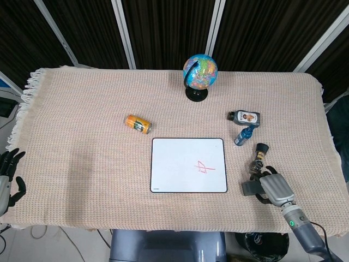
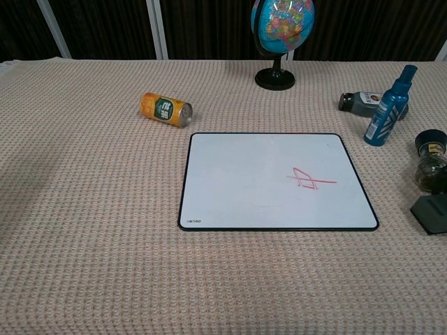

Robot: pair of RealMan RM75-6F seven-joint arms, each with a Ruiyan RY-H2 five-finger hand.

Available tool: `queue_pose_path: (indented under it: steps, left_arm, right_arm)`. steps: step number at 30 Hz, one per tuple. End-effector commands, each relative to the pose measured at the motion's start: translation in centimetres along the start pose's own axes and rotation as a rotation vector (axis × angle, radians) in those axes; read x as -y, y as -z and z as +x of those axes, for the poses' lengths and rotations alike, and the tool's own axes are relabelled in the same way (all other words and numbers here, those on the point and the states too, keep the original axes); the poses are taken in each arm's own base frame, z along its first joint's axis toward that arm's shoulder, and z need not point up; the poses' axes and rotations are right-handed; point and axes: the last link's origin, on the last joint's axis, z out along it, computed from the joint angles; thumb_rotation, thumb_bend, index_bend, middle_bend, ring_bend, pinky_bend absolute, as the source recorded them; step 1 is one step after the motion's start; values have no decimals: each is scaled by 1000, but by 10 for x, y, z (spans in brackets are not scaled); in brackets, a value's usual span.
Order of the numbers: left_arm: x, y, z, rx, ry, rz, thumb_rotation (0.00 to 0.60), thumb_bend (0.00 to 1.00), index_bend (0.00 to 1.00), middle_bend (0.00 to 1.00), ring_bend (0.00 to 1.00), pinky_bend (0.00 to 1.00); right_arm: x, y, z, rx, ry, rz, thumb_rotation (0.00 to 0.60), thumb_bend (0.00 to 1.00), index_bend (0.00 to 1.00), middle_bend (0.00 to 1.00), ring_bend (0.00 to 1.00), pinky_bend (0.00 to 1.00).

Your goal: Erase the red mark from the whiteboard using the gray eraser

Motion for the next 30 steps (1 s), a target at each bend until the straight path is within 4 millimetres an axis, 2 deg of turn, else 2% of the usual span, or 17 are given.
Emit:
queue_pose_path:
  steps: [1, 9, 14, 19, 25, 30]
  left_arm:
    - [0, 0, 0, 1, 0, 1, 600, 735, 110, 46, 0, 0]
    - [1, 0, -1, 8, -6, 8, 600, 735, 110, 46, 0, 0]
    - [1, 0, -1, 10, -8, 11, 600, 735, 110, 46, 0, 0]
    - [0, 0, -1, 10, -6, 12, 600, 735, 110, 46, 0, 0]
    - [0, 1, -1, 12, -5, 12, 600, 735, 110, 46, 0, 0]
    - [0, 1, -1, 14, -5, 11, 600, 735, 110, 46, 0, 0]
  right_arm:
    - [1, -1, 0, -4, 0, 0, 600, 392, 382, 413, 364, 164]
    - [1, -2, 0, -6, 0, -7, 600, 394, 406, 415, 365, 164]
    - [1, -2, -1, 6, 2, -10, 600, 438, 501, 473, 406, 171]
    - [1, -2, 3, -7, -8, -8, 600, 454, 542, 506, 433, 177]
    - [3, -2, 25, -43, -76, 5, 600, 452, 554, 513, 444, 177]
    - [9, -10, 50, -83, -95, 32, 600, 449, 556, 514, 445, 177]
